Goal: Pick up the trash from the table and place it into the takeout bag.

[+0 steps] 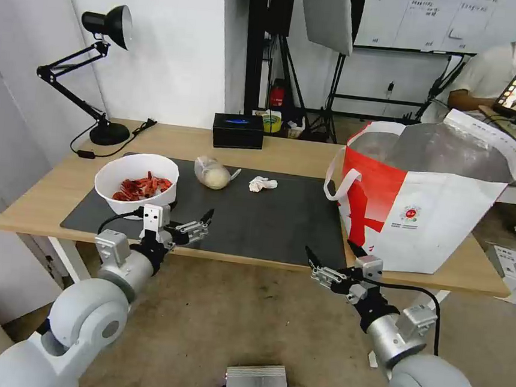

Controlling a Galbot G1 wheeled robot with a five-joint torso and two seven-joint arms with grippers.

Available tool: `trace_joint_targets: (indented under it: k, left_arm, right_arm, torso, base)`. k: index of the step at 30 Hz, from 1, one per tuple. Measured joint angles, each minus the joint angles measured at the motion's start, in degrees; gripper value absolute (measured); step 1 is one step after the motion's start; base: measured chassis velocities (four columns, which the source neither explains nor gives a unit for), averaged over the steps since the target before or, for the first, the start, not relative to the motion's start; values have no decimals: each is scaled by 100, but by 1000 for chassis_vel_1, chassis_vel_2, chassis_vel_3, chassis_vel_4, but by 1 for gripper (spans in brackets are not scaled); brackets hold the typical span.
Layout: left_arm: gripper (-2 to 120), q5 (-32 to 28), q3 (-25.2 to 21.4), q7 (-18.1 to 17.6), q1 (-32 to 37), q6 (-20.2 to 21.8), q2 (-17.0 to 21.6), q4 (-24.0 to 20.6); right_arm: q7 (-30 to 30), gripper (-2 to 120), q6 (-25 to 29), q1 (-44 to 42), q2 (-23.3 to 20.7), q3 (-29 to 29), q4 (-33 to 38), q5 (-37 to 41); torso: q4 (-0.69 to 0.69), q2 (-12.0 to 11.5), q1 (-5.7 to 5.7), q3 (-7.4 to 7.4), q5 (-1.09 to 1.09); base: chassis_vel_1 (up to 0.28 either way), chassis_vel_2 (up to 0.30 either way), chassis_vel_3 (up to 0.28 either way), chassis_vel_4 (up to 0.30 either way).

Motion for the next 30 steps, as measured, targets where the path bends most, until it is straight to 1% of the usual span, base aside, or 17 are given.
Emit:
trace_joint_targets:
  k: [4, 7, 8, 10, 11, 13, 14, 15, 17, 18, 21, 22, 24, 25, 27, 29, 30]
  left_arm:
    - [100, 0, -25, -4, 26, -1, -43, -9]
    - [100, 8, -87, -11, 84, -1, -101, -18]
    - [100, 8, -87, -11, 84, -1, -101, -18]
    - [100, 29, -174, -10, 177, -2, -111, -29]
    - [100, 29, -174, -10, 177, -2, -111, -29]
    - [100, 43, -246, -7, 250, -3, -112, -32]
    - [100, 43, -246, -7, 250, -3, -112, -32]
    - [100, 49, -286, -7, 279, -5, -112, -35]
    - [100, 50, -355, -7, 332, -5, -117, -47]
    - [100, 50, -355, -7, 332, -5, -117, -47]
    - [100, 69, -473, -7, 456, -7, -130, -62]
    - [100, 69, -473, -7, 456, -7, -130, -62]
    - [100, 94, -552, -5, 545, -13, -149, -79]
    - [100, 94, -552, -5, 545, -13, -149, -79]
    - [100, 111, -600, 0, 601, -18, -177, -87]
    - [100, 114, -609, 2, 610, -18, -184, -87]
    - [100, 119, -633, 12, 628, -21, -202, -88]
  right_arm:
    - [27, 100, -105, 381, -88, -128, -149, 203]
    - [40, 100, -230, 896, -211, -357, -534, 520]
    - [40, 100, -230, 896, -211, -357, -534, 520]
    - [118, 100, -359, 1334, -249, -641, -845, 732]
    - [118, 100, -359, 1334, -249, -641, -845, 732]
    - [276, 100, -487, 1849, -250, -926, -1149, 826]
    - [276, 100, -487, 1849, -250, -926, -1149, 826]
    - [405, 100, -562, 2120, -237, -1077, -1303, 875]
    - [675, 100, -776, 2639, -167, -1336, -1614, 988]
    - [675, 100, -776, 2639, -167, -1336, -1614, 988]
    - [1102, 100, -1039, 3347, -3, -1720, -2146, 1146]
    - [1102, 100, -1039, 3347, -3, -1720, -2146, 1146]
    - [1258, 100, -1182, 3838, 141, -2000, -2612, 1208]
    - [1258, 100, -1182, 3838, 141, -2000, -2612, 1208]
    - [1356, 100, -1214, 4320, 288, -2266, -3118, 1217]
    - [1390, 100, -1215, 4474, 343, -2351, -3276, 1216]
    - [1438, 100, -1215, 4789, 465, -2508, -3631, 1214]
  torso:
    - [0, 0, 0, 0, 0]
    - [-1, 0, 0, 0, 0]
    - [-1, 0, 0, 0, 0]
    - [0, 0, 0, 0, 0]
    - [0, 0, 0, 0, 0]
    - [0, 0, 0, 1, 0]
    - [0, 0, 0, 1, 0]
    - [1, 0, 0, 0, 0]
    - [0, 0, 1, 1, 0]
    - [0, 0, 1, 1, 0]
    - [0, 0, 0, 0, 0]
    - [0, 0, 0, 0, 0]
    - [0, 0, 0, 0, 0]
    - [0, 0, 0, 0, 0]
    - [0, 0, 0, 0, 0]
    - [0, 0, 1, 0, 0]
    - [0, 0, 1, 1, 0]
  base:
    - [0, 0, 0, 0]
    - [0, 0, 0, 0]
    - [0, 0, 0, 0]
    - [0, 0, 0, 0]
    - [0, 0, 0, 0]
    - [0, 0, 0, 0]
    - [0, 0, 0, 0]
    - [0, 0, 0, 0]
    - [0, 0, 0, 0]
    - [0, 0, 0, 0]
    - [0, 0, 0, 0]
    - [0, 0, 0, 0]
    - [0, 0, 0, 0]
    - [0, 0, 0, 0]
    - [0, 0, 0, 0]
    - [0, 0, 0, 0]
    - [0, 0, 0, 0]
